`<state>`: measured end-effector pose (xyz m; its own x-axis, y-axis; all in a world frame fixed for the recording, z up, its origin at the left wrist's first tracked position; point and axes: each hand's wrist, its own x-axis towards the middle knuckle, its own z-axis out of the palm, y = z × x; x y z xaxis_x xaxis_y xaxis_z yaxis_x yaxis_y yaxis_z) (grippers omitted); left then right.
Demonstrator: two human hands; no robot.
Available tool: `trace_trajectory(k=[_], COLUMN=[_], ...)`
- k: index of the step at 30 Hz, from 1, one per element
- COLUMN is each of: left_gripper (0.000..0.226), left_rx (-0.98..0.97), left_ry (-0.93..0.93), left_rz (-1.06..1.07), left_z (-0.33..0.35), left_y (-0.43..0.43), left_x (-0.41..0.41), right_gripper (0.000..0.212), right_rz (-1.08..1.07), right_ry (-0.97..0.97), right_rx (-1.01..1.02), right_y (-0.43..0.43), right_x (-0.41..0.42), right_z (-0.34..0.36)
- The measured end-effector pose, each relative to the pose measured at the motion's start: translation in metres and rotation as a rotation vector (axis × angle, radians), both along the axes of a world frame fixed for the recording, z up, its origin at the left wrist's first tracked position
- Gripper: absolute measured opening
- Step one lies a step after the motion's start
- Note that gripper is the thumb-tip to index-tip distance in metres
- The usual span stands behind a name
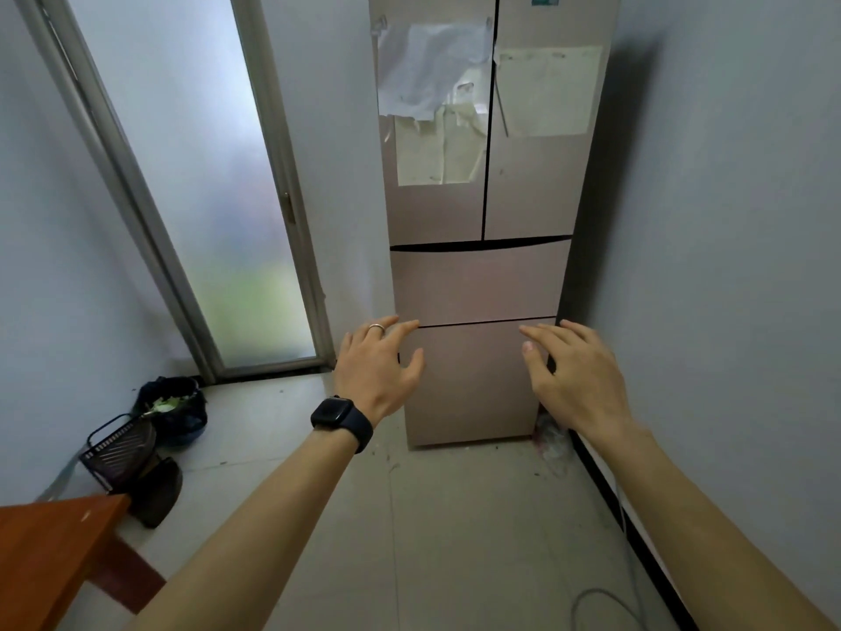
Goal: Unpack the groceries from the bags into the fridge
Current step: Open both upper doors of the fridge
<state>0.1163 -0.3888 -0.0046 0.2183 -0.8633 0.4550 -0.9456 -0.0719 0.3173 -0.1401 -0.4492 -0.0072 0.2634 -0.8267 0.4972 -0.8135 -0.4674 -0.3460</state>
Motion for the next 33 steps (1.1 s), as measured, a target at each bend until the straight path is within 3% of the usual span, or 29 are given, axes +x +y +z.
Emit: trace_trajectory(k=[9, 20, 26, 30, 33], left_gripper=[0.048, 0.041, 0.040, 0.038, 0.032], left_rx=[0.013, 0.024, 0.112, 0.167, 0.194], left_ry=[-0.027, 0.157, 0.422, 0.615, 0.913], left_rz=[-0.034, 0.046, 0.031, 0.001, -0.017], left_z=[-0.014, -0.045, -0.084, -0.103, -0.105], left_y=[-0.192, -0.374, -0.468, -0.539, -0.592], left_x=[0.005, -0.002, 0.005, 0.009, 0.011], right_gripper=[0.050, 0.039, 0.039, 0.036, 0.031], right_rz=[0.021, 0.125, 0.144, 0.131, 0.063], right_ry=[-0.014, -0.125, -0.185, -0.439, -0.727], right_rx=[0.028, 0.238, 0.400, 0.568, 0.715], right_y=[-0.190, -0.389, -0.482, -0.537, -0.575], right_x=[0.011, 0.013, 0.035, 0.066, 0.096], right_z=[-0.023, -0.047, -0.081, -0.101, -0.106])
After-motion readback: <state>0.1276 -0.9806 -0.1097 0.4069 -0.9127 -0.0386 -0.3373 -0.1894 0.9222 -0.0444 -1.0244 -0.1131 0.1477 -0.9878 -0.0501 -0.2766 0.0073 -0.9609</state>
